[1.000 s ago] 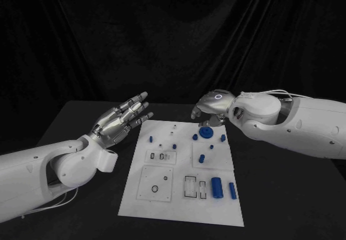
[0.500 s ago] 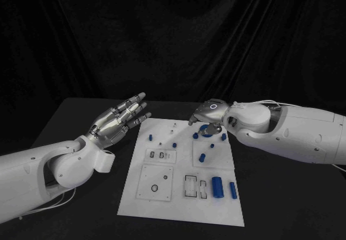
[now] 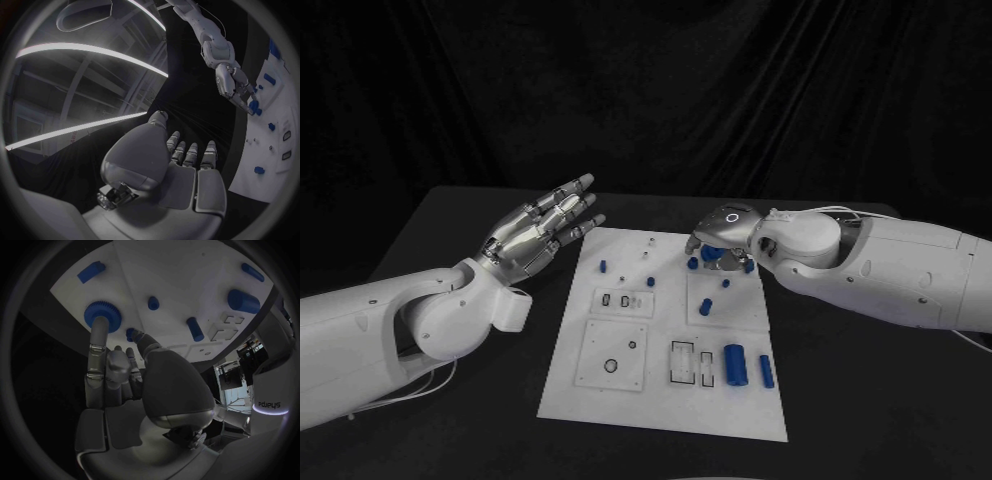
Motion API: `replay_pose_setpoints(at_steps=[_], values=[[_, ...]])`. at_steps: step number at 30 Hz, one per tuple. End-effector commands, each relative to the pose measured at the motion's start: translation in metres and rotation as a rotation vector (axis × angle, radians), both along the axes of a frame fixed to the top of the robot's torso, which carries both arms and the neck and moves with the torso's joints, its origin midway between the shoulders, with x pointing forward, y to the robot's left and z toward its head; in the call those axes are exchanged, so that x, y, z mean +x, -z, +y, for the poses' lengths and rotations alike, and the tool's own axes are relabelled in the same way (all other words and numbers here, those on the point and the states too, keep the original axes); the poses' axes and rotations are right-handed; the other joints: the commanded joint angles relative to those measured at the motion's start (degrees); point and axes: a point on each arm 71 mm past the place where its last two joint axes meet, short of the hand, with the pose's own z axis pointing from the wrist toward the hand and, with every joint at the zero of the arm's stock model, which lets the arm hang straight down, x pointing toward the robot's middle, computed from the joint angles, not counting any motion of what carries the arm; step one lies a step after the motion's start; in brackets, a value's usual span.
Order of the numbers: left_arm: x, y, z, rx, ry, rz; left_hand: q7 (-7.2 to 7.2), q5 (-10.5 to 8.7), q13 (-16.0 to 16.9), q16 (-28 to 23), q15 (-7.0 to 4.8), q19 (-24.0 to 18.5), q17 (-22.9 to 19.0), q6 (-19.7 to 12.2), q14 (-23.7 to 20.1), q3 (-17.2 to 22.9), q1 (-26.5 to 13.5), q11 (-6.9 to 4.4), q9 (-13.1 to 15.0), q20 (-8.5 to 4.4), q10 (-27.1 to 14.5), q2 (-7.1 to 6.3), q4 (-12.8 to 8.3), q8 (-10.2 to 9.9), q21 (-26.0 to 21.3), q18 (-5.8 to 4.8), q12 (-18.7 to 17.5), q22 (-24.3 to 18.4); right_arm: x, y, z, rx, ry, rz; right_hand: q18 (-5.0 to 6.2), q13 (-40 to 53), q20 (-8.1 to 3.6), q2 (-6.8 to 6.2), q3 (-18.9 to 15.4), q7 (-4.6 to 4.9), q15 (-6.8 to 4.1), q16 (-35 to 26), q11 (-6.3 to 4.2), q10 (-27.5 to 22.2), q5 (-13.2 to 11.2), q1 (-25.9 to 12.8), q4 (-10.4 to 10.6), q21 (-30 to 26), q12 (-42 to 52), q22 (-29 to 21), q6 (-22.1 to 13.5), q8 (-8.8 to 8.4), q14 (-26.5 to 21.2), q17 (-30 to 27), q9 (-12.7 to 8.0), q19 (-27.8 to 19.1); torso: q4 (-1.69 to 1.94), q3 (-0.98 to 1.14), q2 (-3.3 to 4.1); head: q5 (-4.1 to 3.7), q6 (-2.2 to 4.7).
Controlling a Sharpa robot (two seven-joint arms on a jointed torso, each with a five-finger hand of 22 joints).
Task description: Assemble the parts on the task board
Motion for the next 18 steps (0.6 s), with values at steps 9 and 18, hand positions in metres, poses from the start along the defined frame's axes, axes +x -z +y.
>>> replay_pose_setpoints(at_steps=[9,18], values=[[0.001,-0.002,-0.002,-0.019,0.025,-0.012,0.04,0.44,0.1,-0.2,-0.30,0.2,0.0,0.4,0.0,0.6,0.7,0.34,0.1,-0.31,0.0,0.10,0.0,0.3,0.2,1.03,0.1,0.0,0.003,0.011,0.001,0.063,-0.066,-0.056,0.10,0.8,-0.17,-0.33,1.1,-0.46,-0.09,0.2,-0.57,1.6,-1.9,-0.7,0.1,1.2,1.8,1.5,2.1,1.07,-0.3,0.3,1.0,-1.4,0.13,-0.11,0.09,-0.25,-0.53],[0.002,-0.001,-0.002,-0.017,0.026,-0.010,0.06,0.51,0.1,-0.2,-0.03,0.2,0.0,0.3,0.0,0.9,0.9,0.35,0.1,-0.27,-0.1,0.27,-0.1,0.3,0.2,1.03,0.2,0.0,0.005,0.016,0.004,0.073,-0.085,-0.061,0.08,1.0,-0.21,0.06,1.7,-0.83,-0.12,0.5,-0.59,1.8,-1.9,-0.9,0.4,1.5,2.3,1.9,1.8,0.89,-0.2,0.7,1.2,-1.6,-0.04,-0.13,-0.10,-0.02,-0.87]])
